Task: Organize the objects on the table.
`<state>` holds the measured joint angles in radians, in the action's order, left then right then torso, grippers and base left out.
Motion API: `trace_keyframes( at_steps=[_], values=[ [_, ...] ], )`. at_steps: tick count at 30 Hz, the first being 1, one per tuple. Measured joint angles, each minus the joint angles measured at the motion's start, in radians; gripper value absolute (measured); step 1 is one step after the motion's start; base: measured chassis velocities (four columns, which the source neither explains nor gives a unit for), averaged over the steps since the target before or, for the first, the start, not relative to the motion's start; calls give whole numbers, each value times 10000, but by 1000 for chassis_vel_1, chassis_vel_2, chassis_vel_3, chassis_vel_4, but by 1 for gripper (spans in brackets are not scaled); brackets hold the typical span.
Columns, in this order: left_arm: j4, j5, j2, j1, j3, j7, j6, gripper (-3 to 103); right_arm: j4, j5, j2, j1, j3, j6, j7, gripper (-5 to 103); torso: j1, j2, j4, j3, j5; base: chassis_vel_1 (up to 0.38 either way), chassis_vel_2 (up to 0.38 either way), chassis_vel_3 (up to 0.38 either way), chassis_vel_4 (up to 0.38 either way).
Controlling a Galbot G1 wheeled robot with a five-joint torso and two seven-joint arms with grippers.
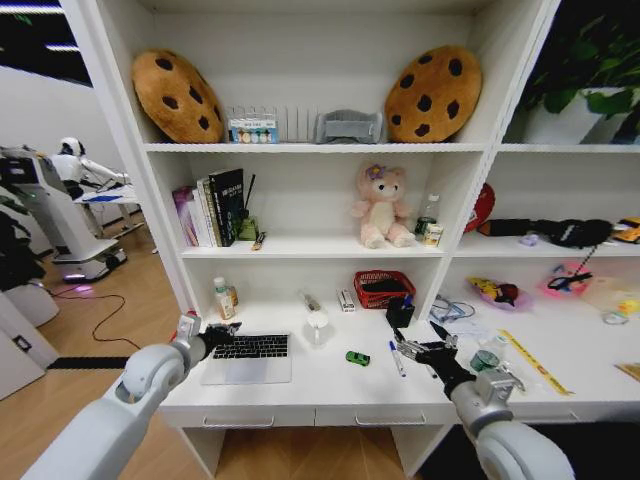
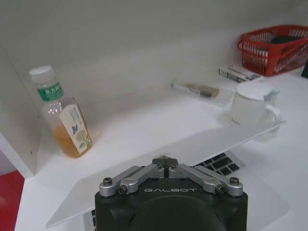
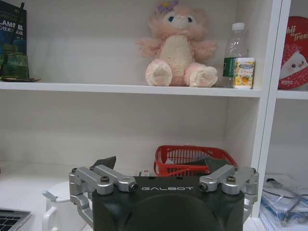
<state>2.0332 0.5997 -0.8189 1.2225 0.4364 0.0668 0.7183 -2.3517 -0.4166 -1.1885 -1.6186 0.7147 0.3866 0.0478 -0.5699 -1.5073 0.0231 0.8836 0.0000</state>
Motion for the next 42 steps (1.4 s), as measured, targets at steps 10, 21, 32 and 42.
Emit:
trace_keyframes(
  at_steps=[10, 21, 32, 42],
  values=[
    [76, -1178, -639, 1050, -545, 338, -208, 0, 262, 66, -31, 150, -45, -51, -22, 100, 0, -1, 2, 0, -2, 0, 0, 0, 0],
    [-15, -880, -2042, 378, 207, -878, -2957, 0, 40, -60, 41, 113, 155, -116, 41, 100, -1, 0, 3, 0, 0, 0, 0, 0, 0],
    [1043, -2297, -3521, 2158, 1345, -3003, -5449, 28, -146, -34, -42, 34, 86, -58, 51, 100, -1, 0, -1, 0, 0, 0, 0, 0, 0],
    [2575, -2865, -4298, 3869, 2123, -2221, -5628, 66, -595, -6, -303, -330, 254, -39, 98, 100, 0, -1, 1, -1, 0, 0, 0, 0, 0]
  ],
)
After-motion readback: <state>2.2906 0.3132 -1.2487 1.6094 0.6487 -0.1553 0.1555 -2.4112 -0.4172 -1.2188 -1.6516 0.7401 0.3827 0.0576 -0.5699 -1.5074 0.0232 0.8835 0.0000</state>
